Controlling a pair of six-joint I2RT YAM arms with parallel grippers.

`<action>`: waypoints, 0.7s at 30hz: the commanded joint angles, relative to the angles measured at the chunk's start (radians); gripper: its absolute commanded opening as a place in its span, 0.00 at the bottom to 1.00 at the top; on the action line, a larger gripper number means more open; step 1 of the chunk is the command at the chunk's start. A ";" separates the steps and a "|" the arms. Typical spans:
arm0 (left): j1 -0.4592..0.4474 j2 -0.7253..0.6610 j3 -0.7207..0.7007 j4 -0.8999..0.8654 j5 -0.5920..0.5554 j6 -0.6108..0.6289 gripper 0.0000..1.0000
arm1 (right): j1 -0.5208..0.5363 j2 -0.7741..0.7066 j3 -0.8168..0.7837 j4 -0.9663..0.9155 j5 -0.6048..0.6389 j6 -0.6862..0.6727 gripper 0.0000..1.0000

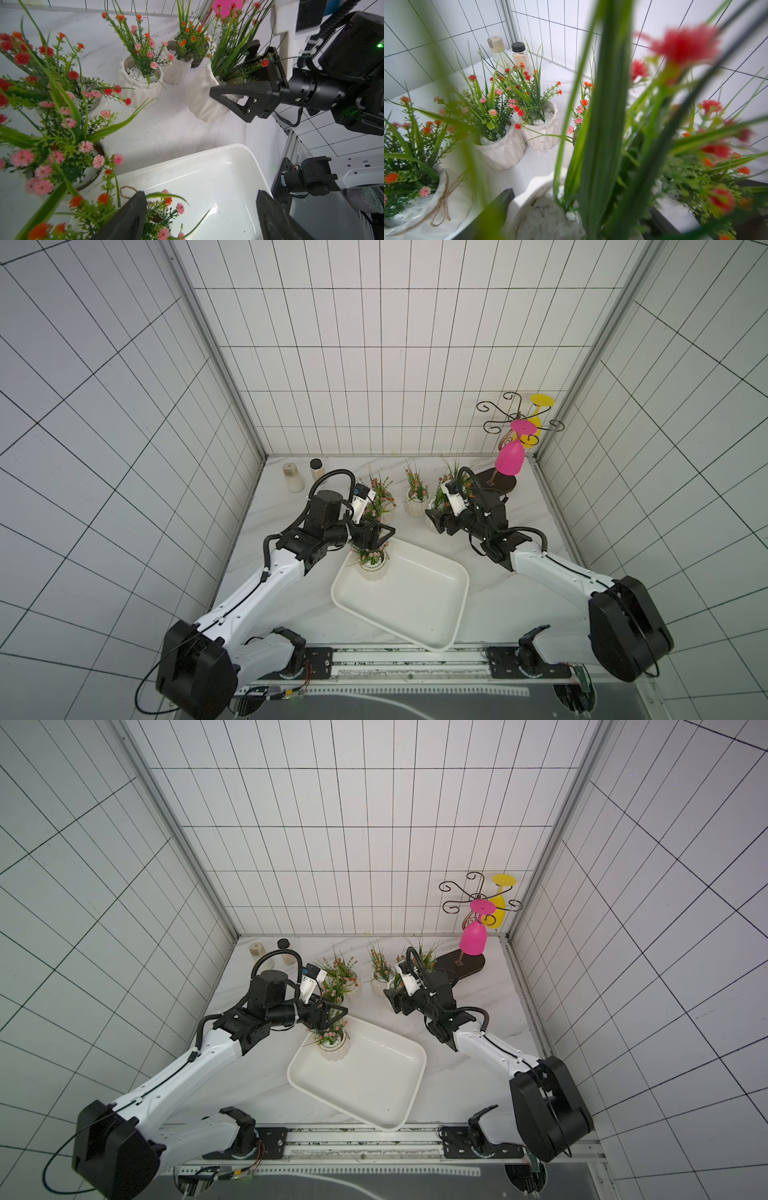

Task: Put the potted gypsophila into the storage box
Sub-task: Place the baby's breath potted plant at the storage box.

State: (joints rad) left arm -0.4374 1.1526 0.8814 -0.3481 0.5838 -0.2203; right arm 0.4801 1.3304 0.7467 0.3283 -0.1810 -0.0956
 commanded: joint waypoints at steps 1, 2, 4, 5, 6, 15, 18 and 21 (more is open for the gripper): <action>0.003 -0.021 -0.010 0.017 -0.008 0.004 0.83 | 0.024 -0.062 -0.053 0.012 -0.031 -0.005 0.79; 0.004 -0.022 -0.010 0.017 -0.009 0.005 0.83 | 0.029 -0.071 -0.056 0.008 -0.031 -0.005 0.78; 0.003 -0.024 -0.010 0.016 -0.010 0.005 0.83 | 0.040 -0.090 -0.066 -0.001 -0.034 -0.006 0.79; 0.003 -0.024 -0.010 0.015 -0.010 0.004 0.83 | 0.045 -0.100 -0.072 -0.004 -0.035 -0.006 0.78; 0.003 -0.025 -0.010 0.015 -0.011 0.005 0.83 | 0.051 -0.110 -0.077 -0.008 -0.037 -0.006 0.78; 0.003 -0.028 -0.013 0.014 -0.018 0.006 0.83 | 0.101 -0.183 -0.124 -0.045 -0.090 -0.003 0.78; 0.003 -0.024 -0.013 0.015 -0.018 0.007 0.83 | 0.117 -0.203 -0.141 -0.047 -0.123 -0.002 0.78; 0.003 -0.021 -0.012 0.014 -0.018 0.006 0.83 | 0.132 -0.214 -0.149 -0.054 -0.158 0.000 0.78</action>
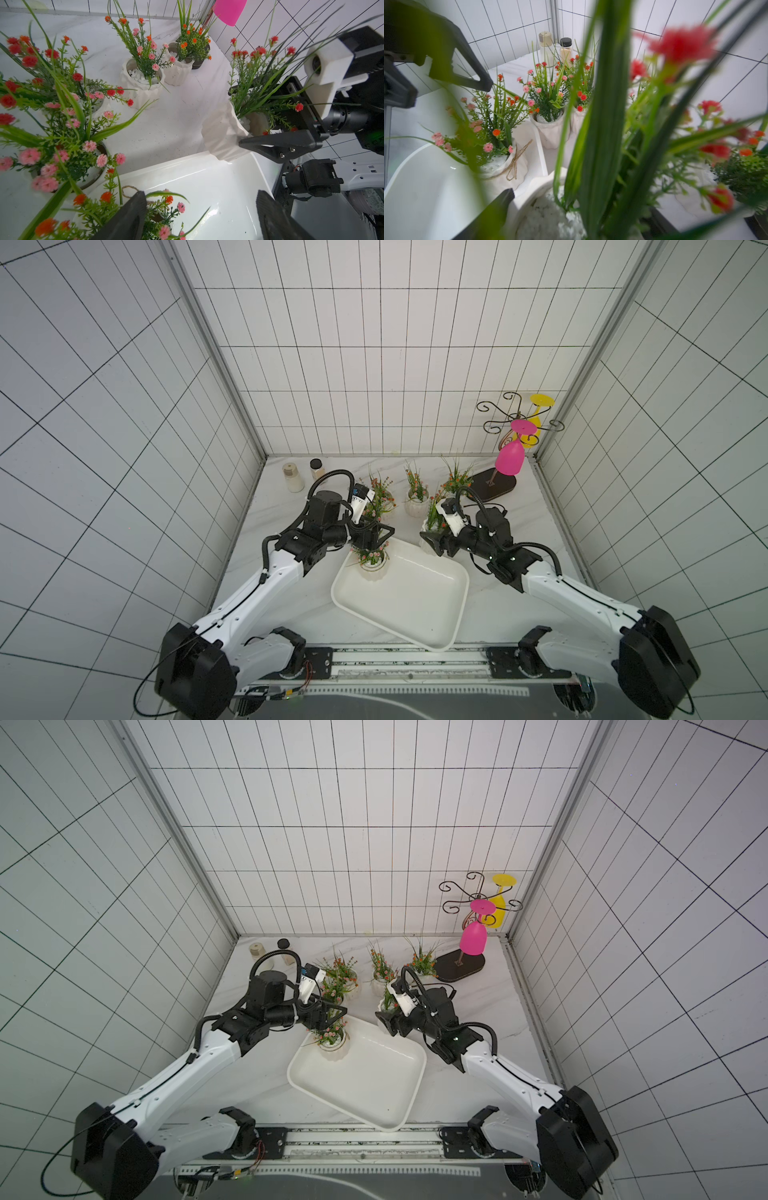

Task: Put the potted gypsophila into the storage box
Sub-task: Place the baby's breath potted plant at the storage box.

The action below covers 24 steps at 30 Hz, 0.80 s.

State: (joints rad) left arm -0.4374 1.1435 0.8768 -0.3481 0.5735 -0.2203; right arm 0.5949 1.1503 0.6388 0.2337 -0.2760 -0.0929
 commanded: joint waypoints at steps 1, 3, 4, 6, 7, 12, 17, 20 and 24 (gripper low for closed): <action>0.004 -0.010 -0.008 0.015 -0.009 0.007 0.83 | 0.023 -0.035 -0.044 0.039 -0.074 -0.002 0.78; 0.003 -0.010 -0.009 0.015 -0.009 0.007 0.83 | 0.031 -0.039 -0.049 0.038 -0.090 -0.003 0.78; 0.003 -0.010 -0.009 0.015 -0.009 0.007 0.83 | 0.035 -0.040 -0.051 0.039 -0.099 -0.004 0.78; 0.003 -0.009 -0.010 0.015 -0.009 0.007 0.83 | 0.043 -0.039 -0.058 0.038 -0.123 -0.004 0.78; 0.003 -0.008 -0.008 0.016 -0.009 0.008 0.82 | 0.046 -0.039 -0.061 0.039 -0.133 -0.004 0.78; 0.002 -0.005 -0.008 0.015 -0.003 0.007 0.83 | 0.072 -0.043 -0.082 0.047 -0.162 -0.002 0.78; 0.002 -0.004 -0.010 0.015 -0.003 0.005 0.83 | 0.097 -0.052 -0.100 0.062 -0.171 0.004 0.78; 0.002 -0.003 -0.010 0.017 -0.003 0.004 0.83 | 0.109 -0.060 -0.119 0.088 -0.190 0.007 0.77; 0.002 -0.003 -0.010 0.017 -0.001 0.004 0.82 | 0.116 -0.061 -0.129 0.108 -0.201 0.005 0.77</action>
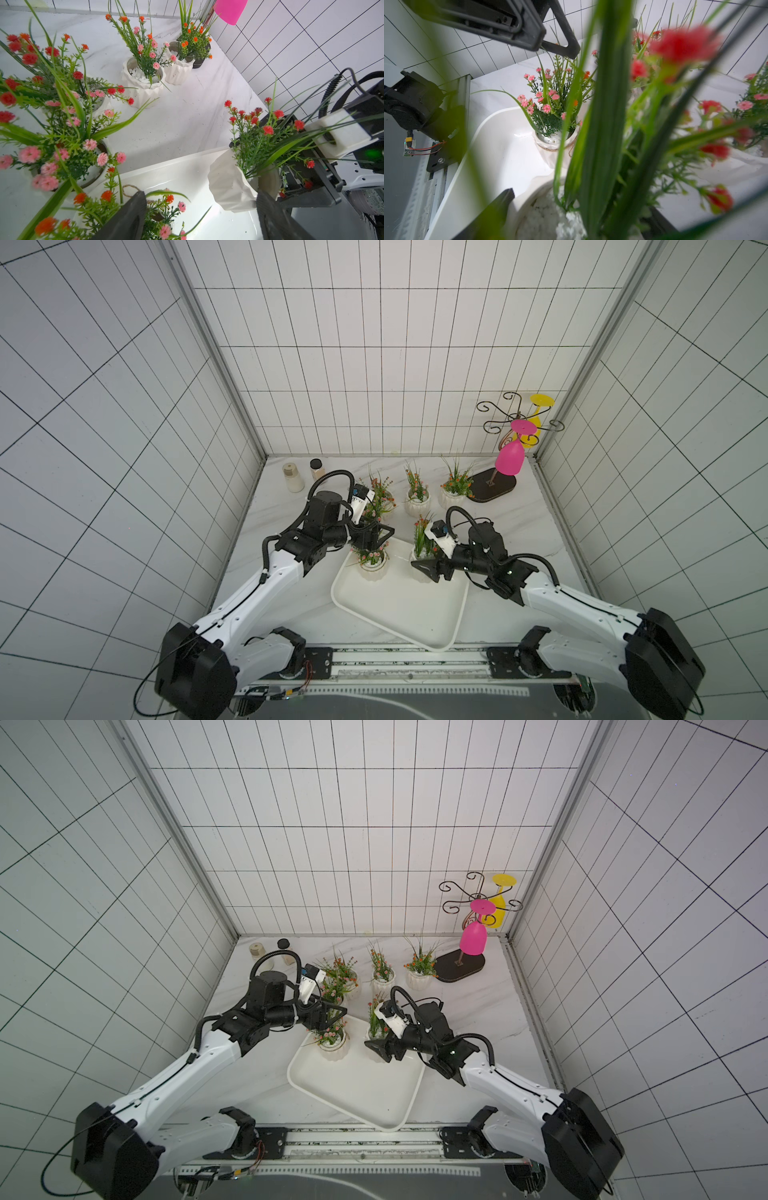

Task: Put the potted gypsophila into the storage box
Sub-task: Place the baby's breath potted plant at the storage box.

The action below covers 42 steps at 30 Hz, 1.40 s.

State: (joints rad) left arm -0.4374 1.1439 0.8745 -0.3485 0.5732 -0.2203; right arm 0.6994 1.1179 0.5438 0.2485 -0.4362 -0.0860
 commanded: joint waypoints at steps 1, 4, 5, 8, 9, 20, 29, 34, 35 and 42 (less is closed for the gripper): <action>0.002 -0.003 -0.008 0.019 0.002 0.004 0.83 | 0.013 -0.027 -0.035 0.093 -0.041 -0.004 0.77; 0.001 0.000 -0.008 0.020 0.002 0.004 0.83 | 0.015 -0.023 -0.036 0.108 -0.048 -0.010 0.77; 0.001 0.000 -0.007 0.020 0.002 0.003 0.83 | 0.017 -0.020 -0.037 0.117 -0.053 -0.011 0.77; 0.002 0.000 -0.008 0.020 0.001 0.004 0.83 | 0.020 -0.012 -0.041 0.142 -0.067 -0.015 0.77; 0.002 0.000 -0.008 0.020 0.001 0.003 0.83 | 0.022 -0.009 -0.043 0.151 -0.068 -0.017 0.77; 0.002 0.014 -0.006 0.019 0.001 0.003 0.83 | 0.049 0.038 -0.086 0.289 -0.045 -0.012 0.77; 0.002 0.023 -0.006 0.020 0.001 0.004 0.83 | 0.069 0.082 -0.140 0.432 -0.012 0.020 0.77; 0.003 0.026 -0.006 0.020 0.001 0.003 0.83 | 0.081 0.118 -0.158 0.483 0.004 0.021 0.77; 0.002 0.027 -0.006 0.020 0.001 0.004 0.83 | 0.084 0.125 -0.160 0.491 0.009 0.019 0.77; 0.003 0.024 -0.006 0.018 -0.003 0.005 0.83 | 0.089 0.181 -0.174 0.586 0.037 0.023 0.76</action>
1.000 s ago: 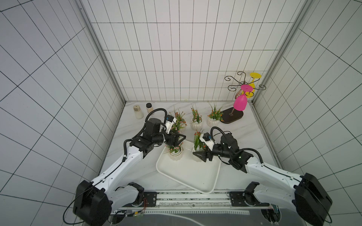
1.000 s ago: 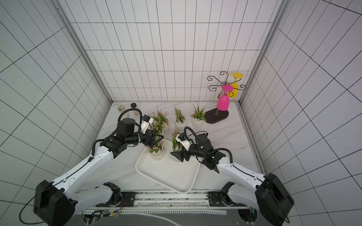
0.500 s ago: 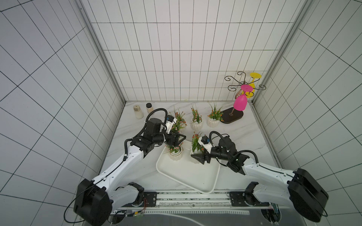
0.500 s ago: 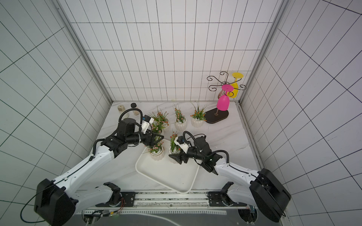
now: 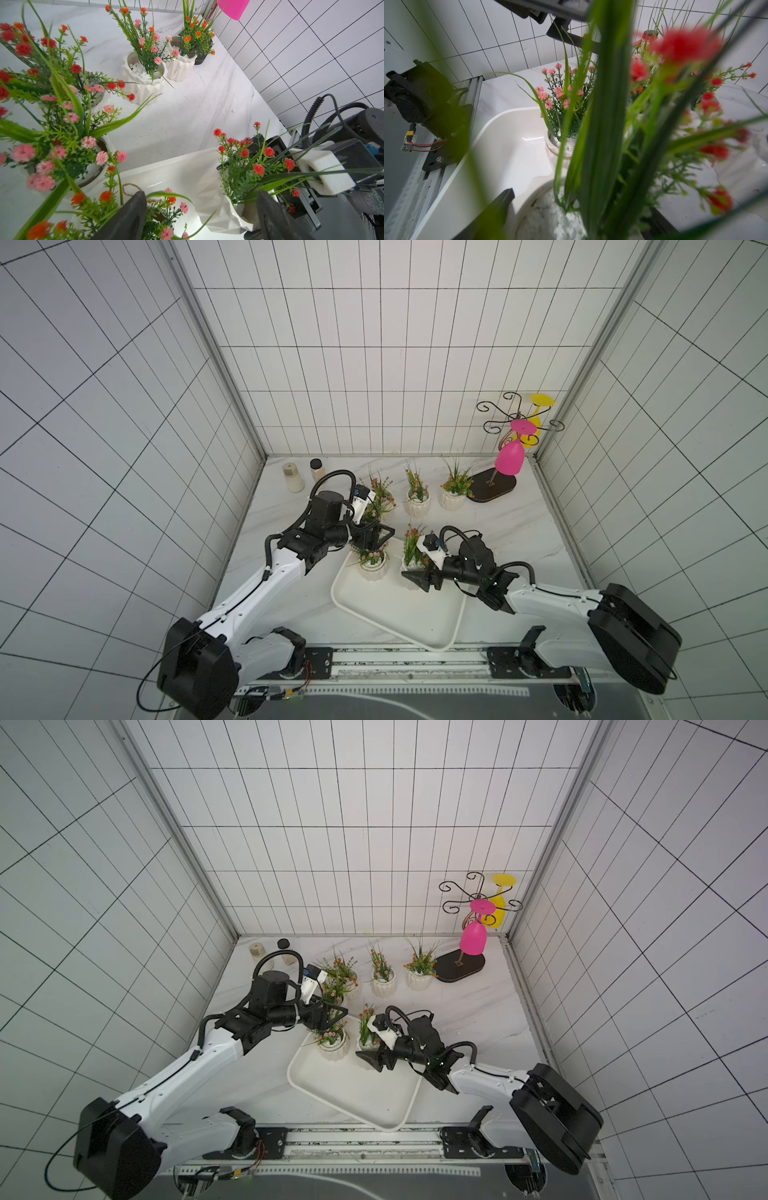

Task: Put the potted gypsophila into the storage box
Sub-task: Place the baby's breath potted plant at the storage box.

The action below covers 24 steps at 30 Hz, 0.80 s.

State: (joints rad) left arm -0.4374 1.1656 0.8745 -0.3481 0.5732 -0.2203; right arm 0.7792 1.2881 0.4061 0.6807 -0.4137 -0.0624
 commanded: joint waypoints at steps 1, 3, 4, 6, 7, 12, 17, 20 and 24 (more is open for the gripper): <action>0.003 0.003 -0.005 0.014 -0.005 0.008 0.83 | 0.011 0.022 -0.036 0.165 0.018 0.001 0.76; 0.003 0.001 0.003 -0.007 -0.019 0.019 0.83 | 0.012 0.048 -0.035 0.190 0.024 0.002 0.76; 0.002 0.000 0.006 -0.014 -0.027 0.024 0.82 | 0.014 0.059 -0.035 0.200 0.026 0.003 0.76; -0.002 -0.005 0.014 -0.034 -0.045 0.037 0.83 | 0.016 0.080 -0.032 0.220 0.032 0.002 0.76; -0.007 -0.006 0.018 -0.041 -0.053 0.043 0.83 | 0.017 0.089 -0.030 0.227 0.036 0.000 0.76; -0.045 -0.004 0.031 -0.064 -0.082 0.059 0.83 | 0.020 0.145 -0.022 0.271 0.049 -0.006 0.76; -0.069 -0.014 0.056 -0.089 -0.090 0.051 0.83 | 0.025 0.197 -0.016 0.318 0.055 -0.007 0.76; -0.069 -0.035 0.050 -0.094 -0.093 0.040 0.83 | 0.029 0.217 -0.009 0.331 0.062 -0.008 0.76; -0.069 -0.052 0.035 -0.110 -0.094 0.044 0.83 | 0.036 0.245 -0.003 0.352 0.072 -0.014 0.76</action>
State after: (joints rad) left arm -0.5041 1.1385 0.8959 -0.4389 0.4900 -0.1837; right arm 0.8036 1.5234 0.4046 0.9104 -0.3489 -0.0578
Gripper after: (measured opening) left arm 0.830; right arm 0.824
